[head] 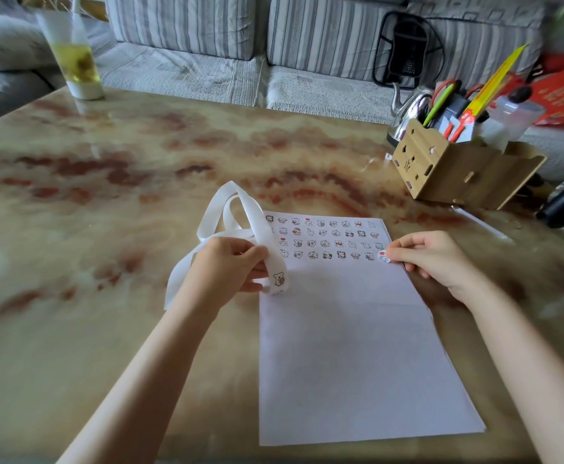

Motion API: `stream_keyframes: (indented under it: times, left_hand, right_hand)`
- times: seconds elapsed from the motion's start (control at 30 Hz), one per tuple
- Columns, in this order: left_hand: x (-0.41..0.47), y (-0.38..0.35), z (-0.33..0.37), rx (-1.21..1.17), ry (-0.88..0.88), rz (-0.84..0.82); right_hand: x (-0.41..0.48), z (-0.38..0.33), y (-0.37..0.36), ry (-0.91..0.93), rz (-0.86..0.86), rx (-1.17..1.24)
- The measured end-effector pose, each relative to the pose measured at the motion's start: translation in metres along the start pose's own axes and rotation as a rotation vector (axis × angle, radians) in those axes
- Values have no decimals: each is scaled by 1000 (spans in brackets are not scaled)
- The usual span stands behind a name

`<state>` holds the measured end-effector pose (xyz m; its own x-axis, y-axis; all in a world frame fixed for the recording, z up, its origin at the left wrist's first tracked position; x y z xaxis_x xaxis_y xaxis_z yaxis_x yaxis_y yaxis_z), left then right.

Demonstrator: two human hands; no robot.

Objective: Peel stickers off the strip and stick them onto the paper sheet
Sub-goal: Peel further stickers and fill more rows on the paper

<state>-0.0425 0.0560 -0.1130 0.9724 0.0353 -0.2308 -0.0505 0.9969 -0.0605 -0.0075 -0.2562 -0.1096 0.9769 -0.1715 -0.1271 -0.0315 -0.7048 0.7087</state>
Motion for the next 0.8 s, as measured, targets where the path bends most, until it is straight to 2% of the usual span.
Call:
stream_keyframes:
  times: [0.57, 0.8]
  left_hand:
    - [1, -1, 0, 4, -7, 2]
    - [2, 0, 0, 10, -9, 5]
  right_hand:
    - [3, -1, -2, 20, 65, -14]
    - [2, 1, -3, 86, 93, -17]
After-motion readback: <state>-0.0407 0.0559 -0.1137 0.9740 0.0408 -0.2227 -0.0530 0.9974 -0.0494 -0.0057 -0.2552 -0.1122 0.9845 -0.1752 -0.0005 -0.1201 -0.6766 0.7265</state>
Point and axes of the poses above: each hand's wrist, its own x-axis towards the middle knuckle, its own y-axis out of the back of the hand, z = x × y, the point moved 9 cm from there along x, towards the middle knuckle, and after that the axes turned 11 degrees about -x, right-handed, at the moved point
